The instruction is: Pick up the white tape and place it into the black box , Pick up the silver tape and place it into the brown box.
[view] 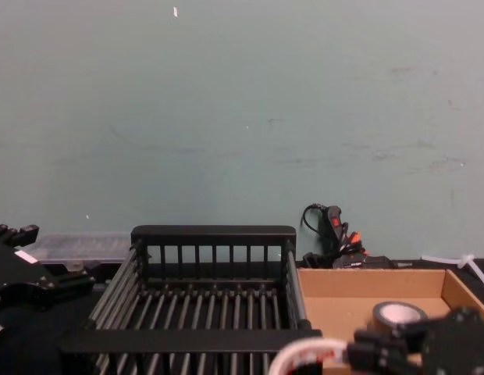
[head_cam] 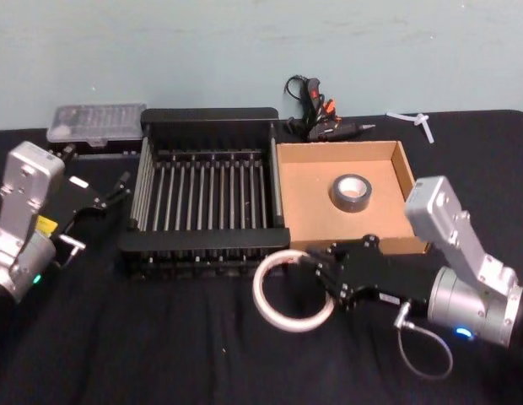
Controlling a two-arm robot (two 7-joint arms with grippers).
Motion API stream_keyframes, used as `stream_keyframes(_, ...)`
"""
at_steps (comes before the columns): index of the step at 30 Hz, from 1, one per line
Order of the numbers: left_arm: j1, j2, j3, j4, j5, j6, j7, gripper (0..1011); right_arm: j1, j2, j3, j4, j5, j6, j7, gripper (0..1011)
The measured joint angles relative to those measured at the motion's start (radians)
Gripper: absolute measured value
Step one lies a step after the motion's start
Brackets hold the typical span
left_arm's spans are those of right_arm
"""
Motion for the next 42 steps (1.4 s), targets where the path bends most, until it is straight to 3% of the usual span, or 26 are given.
stream_keyframes(8,0.0,0.0,0.0,0.0,0.0,0.0,0.0,1001,0.038,-0.009,0.007,-0.001,0.01,-0.004,-0.019,97)
stream_keyframes(15,0.0,0.0,0.0,0.0,0.0,0.0,0.0,1002,0.101,-0.05,0.002,0.031,0.004,0.024,-0.059,97)
stream_keyframes(30,0.0,0.0,0.0,0.0,0.0,0.0,0.0,1001,0.27,-0.19,-0.037,0.175,-0.054,0.119,-0.139,97)
stream_keyframes(42,0.0,0.0,0.0,0.0,0.0,0.0,0.0,1001,0.406,-0.325,-0.079,0.366,-0.122,0.141,-0.176,97)
